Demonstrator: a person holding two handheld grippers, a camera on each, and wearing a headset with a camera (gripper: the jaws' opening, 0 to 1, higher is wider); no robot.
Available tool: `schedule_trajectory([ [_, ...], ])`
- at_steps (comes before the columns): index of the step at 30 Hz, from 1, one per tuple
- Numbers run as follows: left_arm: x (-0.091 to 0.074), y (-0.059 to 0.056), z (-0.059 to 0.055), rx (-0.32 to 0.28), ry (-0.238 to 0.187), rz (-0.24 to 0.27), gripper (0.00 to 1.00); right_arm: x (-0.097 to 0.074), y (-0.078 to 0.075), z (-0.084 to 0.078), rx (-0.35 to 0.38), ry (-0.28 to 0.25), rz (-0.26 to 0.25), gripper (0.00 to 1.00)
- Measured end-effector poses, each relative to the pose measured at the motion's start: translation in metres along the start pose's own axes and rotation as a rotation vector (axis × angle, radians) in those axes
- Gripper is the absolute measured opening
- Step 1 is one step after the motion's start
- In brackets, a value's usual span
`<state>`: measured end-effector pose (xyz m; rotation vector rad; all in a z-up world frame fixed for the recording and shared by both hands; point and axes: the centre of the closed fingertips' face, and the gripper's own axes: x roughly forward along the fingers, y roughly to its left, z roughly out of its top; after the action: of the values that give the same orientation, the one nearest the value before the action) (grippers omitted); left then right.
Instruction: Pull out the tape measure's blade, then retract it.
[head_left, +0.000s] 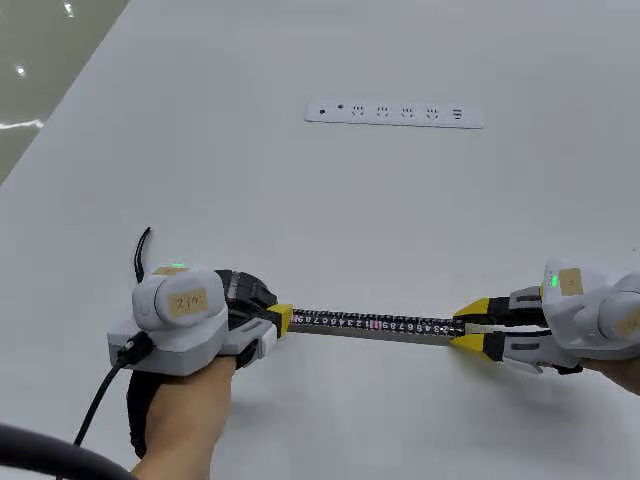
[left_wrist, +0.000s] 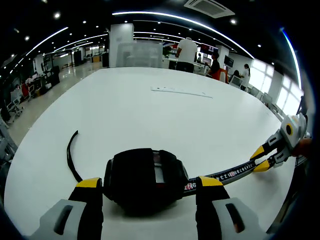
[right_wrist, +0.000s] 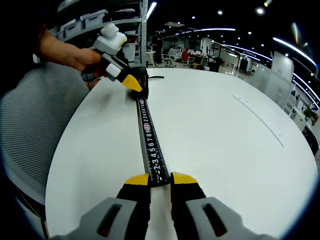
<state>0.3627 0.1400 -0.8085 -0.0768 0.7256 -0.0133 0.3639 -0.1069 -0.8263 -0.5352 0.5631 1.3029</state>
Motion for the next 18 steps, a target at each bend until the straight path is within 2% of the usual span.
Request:
schedule_trajectory([
  [18,0.0029,0.004,0.0023,-0.03,-0.008,0.048,0.65,0.0003,-0.002,-0.0007,-0.005,0.011,-0.002,0.12],
])
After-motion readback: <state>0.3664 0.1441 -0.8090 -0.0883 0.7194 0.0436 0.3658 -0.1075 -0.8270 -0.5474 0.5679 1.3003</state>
